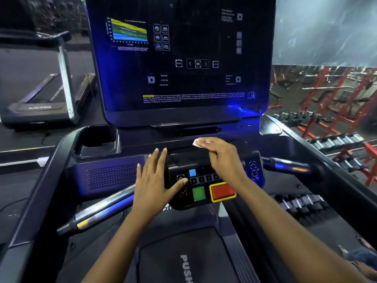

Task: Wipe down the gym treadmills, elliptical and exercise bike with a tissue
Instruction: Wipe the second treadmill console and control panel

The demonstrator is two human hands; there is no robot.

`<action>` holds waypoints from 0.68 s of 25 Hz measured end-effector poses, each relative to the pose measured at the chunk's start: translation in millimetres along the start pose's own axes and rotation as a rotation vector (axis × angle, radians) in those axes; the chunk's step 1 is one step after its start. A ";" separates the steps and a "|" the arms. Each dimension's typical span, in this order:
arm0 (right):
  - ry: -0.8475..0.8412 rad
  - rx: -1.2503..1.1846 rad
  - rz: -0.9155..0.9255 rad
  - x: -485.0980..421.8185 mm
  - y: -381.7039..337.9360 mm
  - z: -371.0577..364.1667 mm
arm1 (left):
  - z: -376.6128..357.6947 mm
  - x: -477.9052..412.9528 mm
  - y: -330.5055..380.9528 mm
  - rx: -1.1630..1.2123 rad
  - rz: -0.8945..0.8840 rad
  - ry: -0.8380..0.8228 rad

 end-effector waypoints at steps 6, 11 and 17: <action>-0.763 0.186 0.197 -80.4 23.9 -93.0 | -12.7 2.4 -3.3 -0.236 -0.039 -0.042; -0.908 0.181 0.442 -82.7 37.7 -101.4 | -7.8 0.8 -0.5 -0.216 -0.072 -0.017; -0.908 0.196 0.436 -84.8 76.1 -69.1 | -11.5 -20.3 15.3 -0.214 -0.152 -0.007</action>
Point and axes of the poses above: each hand's wrist, its own x-axis away from the middle knuckle, its own z-axis out of the back of the hand, y = z × x, the point moved 4 cm from there along -x, towards the middle knuckle, and after that the axes turned 6 degrees about -z, right-handed, at the moved point
